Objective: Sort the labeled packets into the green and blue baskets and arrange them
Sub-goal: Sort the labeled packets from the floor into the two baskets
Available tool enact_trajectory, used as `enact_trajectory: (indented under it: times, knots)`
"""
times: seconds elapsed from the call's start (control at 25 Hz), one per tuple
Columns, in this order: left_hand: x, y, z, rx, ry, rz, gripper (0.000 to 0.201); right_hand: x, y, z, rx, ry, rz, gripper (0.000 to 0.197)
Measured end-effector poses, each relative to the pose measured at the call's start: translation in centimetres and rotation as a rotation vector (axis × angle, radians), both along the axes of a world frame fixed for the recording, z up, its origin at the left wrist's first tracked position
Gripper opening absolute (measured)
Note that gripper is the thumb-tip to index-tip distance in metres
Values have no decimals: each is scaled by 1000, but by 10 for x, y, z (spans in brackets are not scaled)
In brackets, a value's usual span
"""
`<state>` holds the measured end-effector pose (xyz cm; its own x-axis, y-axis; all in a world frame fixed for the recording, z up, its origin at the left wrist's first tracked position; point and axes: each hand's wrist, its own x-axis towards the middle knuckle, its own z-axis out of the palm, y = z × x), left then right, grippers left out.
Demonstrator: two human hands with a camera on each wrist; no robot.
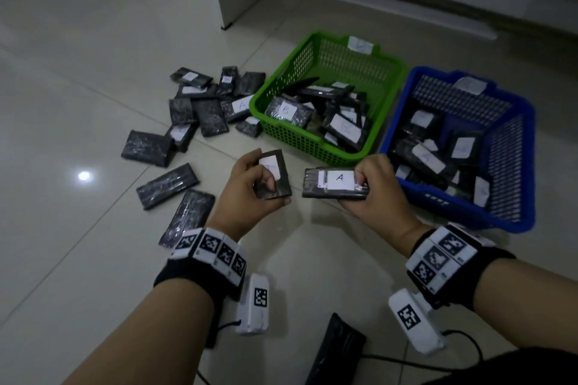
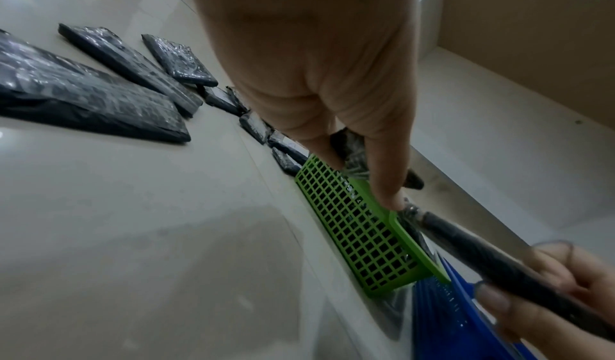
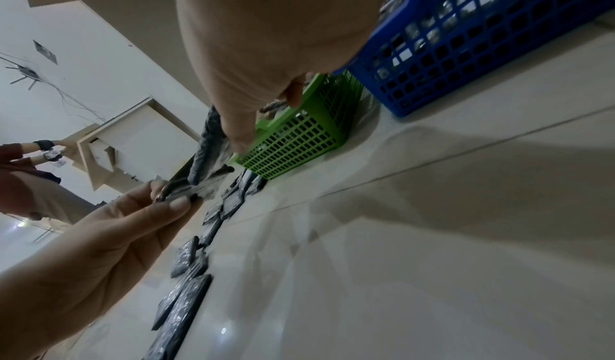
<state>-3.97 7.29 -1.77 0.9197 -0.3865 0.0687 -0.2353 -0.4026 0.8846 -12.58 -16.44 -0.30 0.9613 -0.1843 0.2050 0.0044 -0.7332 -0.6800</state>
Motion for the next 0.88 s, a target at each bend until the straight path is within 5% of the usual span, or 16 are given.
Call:
enact_trajectory:
  times: [0.52,0.88]
  knots:
    - [8,-70,27,-38,-144,-9,35,6,-42,1,-32,-109,-239,45]
    - [-6,-191,21,-13,-113,-337,30,-19,-131,-1,-111,65,-523,38]
